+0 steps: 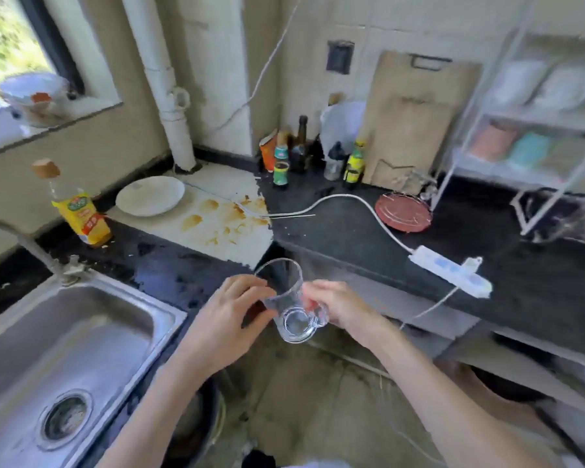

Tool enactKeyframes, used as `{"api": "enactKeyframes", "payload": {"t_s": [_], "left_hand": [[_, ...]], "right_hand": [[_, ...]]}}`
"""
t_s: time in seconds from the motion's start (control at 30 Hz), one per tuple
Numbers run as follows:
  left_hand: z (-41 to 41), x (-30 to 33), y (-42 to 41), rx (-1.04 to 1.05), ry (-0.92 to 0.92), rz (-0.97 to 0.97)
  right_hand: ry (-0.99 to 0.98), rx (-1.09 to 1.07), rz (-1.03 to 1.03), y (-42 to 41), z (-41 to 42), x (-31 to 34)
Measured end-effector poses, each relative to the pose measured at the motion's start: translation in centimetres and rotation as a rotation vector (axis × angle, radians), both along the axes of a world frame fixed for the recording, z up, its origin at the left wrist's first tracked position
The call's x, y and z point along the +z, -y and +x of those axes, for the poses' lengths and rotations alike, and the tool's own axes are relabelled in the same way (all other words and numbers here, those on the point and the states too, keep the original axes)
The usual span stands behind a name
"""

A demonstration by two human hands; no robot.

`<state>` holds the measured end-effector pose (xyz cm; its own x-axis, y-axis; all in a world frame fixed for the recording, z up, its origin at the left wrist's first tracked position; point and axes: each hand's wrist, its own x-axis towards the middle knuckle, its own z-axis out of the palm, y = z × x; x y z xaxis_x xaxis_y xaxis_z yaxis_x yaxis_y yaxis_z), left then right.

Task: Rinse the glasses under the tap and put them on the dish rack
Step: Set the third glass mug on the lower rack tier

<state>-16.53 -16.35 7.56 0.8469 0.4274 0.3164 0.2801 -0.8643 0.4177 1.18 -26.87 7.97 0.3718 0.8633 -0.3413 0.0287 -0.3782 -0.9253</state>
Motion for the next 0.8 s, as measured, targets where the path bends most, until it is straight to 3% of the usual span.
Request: {"api": "enactKeyframes", "payload": {"t_s": [0.4, 0.8], "left_hand": [[22.2, 2.0, 17.8, -0.607, -0.195, 0.029], [47.7, 0.3, 24.3, -0.772, -0.169, 0.104]], "right_hand": [[-0.079, -0.759, 0.022, 29.3, 14.9, 1.8], [-0.056, -1.085, 0.078, 38.8, 34.7, 1.6]]}}
